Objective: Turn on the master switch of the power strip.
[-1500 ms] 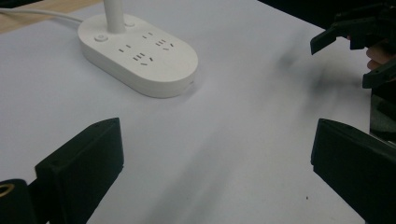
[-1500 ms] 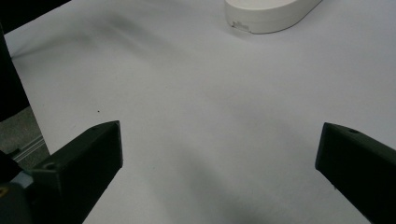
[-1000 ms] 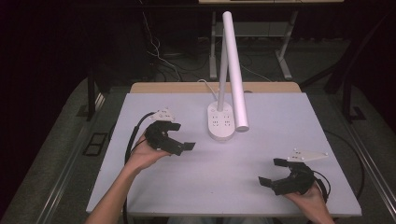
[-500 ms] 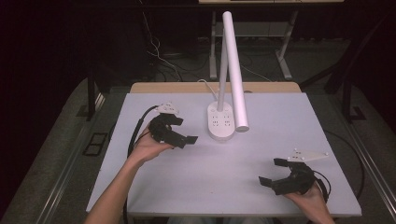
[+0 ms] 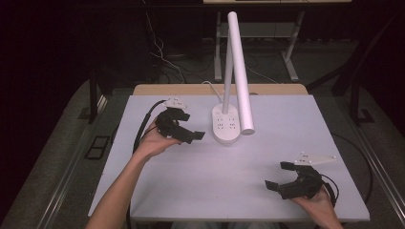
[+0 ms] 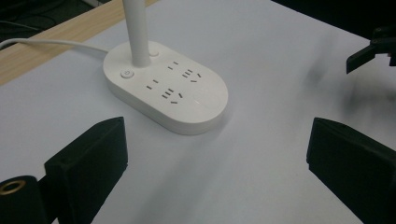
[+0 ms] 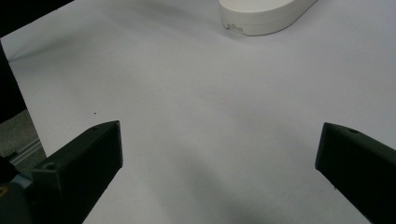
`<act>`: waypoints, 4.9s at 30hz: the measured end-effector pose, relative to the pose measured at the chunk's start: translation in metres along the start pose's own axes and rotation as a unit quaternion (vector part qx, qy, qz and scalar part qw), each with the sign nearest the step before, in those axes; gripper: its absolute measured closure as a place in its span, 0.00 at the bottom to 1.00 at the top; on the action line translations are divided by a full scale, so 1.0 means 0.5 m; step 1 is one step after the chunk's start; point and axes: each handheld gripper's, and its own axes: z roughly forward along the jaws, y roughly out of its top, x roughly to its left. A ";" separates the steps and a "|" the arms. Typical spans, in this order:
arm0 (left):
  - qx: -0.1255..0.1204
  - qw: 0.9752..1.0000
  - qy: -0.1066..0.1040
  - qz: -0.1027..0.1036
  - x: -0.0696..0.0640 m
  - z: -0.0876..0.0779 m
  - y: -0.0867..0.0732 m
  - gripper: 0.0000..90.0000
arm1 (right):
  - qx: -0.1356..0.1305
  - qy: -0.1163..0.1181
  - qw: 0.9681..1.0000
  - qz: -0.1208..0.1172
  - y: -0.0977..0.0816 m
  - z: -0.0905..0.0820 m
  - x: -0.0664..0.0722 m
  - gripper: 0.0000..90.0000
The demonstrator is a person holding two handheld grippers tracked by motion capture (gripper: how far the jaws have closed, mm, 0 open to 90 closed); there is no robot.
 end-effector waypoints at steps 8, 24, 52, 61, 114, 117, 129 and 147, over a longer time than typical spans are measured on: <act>0.004 1.000 0.007 0.001 0.019 0.014 0.022 0.05 | -0.001 0.000 1.000 0.000 0.000 0.000 -0.001 0.00; 0.019 1.000 0.019 0.002 0.056 0.048 0.062 0.06 | -0.002 0.001 1.000 0.002 -0.001 -0.002 -0.003 0.00; 0.017 0.999 0.031 -0.041 0.115 0.116 0.121 0.23 | 0.000 0.003 1.000 0.004 -0.001 -0.004 -0.005 0.00; 0.025 0.997 0.042 -0.059 0.122 0.152 0.121 0.51 | -0.001 0.006 1.000 0.004 -0.001 -0.004 -0.006 0.00; 0.016 0.986 0.045 -0.160 0.179 0.305 0.058 1.00 | 0.005 0.011 1.000 0.000 -0.001 -0.004 -0.008 0.00; 0.021 0.987 0.047 -0.154 0.177 0.313 0.056 1.00 | 0.005 0.011 1.000 -0.002 -0.002 -0.003 -0.009 0.00; 0.005 0.988 0.059 -0.143 0.165 0.326 0.043 1.00 | 0.005 0.010 1.000 -0.003 -0.002 -0.003 -0.007 0.00; -0.003 0.983 0.067 -0.171 0.161 0.330 0.035 1.00 | -0.001 0.007 1.000 -0.004 -0.003 -0.010 -0.007 0.00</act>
